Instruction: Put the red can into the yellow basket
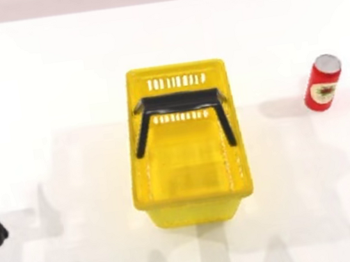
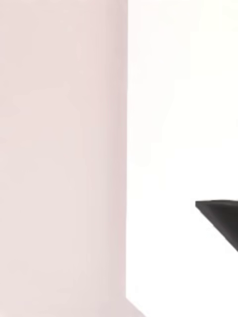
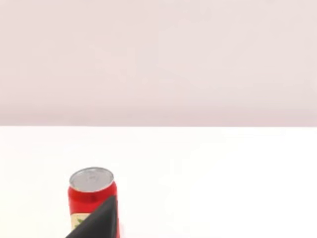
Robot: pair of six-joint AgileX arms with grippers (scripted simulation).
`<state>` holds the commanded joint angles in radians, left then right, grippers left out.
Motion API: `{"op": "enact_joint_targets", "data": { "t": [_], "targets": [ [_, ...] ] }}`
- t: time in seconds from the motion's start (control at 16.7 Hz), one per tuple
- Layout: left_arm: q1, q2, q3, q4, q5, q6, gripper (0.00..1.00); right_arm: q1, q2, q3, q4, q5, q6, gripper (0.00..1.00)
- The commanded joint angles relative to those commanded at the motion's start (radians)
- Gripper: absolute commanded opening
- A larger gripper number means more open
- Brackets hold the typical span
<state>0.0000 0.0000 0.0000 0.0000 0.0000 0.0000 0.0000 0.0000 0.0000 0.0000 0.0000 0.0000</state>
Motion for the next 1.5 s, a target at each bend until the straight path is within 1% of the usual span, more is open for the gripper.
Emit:
{"op": "enact_joint_targets", "data": {
  "t": [0.18, 0.3, 0.54, 0.78, 1.26, 1.5],
  "targets": [
    [0.0, 0.0, 0.0, 0.0, 0.0, 0.0, 1.0, 0.002, 0.01, 0.01, -0.008, -0.001, -0.003, 1.0],
    [0.0, 0.0, 0.0, 0.0, 0.0, 0.0, 1.0, 0.009, 0.061, 0.061, -0.046, -0.002, -0.019, 1.0],
    [0.0, 0.0, 0.0, 0.0, 0.0, 0.0, 1.0, 0.034, 0.291, 0.283, -0.2, -0.004, -0.082, 1.0],
    [0.0, 0.0, 0.0, 0.0, 0.0, 0.0, 1.0, 0.064, 0.662, 0.62, -0.423, -0.001, -0.172, 1.0],
    [0.0, 0.0, 0.0, 0.0, 0.0, 0.0, 1.0, 0.135, 1.56, 1.422, -0.929, 0.003, -0.379, 1.0],
    [0.0, 0.0, 0.0, 0.0, 0.0, 0.0, 1.0, 0.166, 1.944, 1.767, -1.143, 0.004, -0.467, 1.0]
  ]
}}
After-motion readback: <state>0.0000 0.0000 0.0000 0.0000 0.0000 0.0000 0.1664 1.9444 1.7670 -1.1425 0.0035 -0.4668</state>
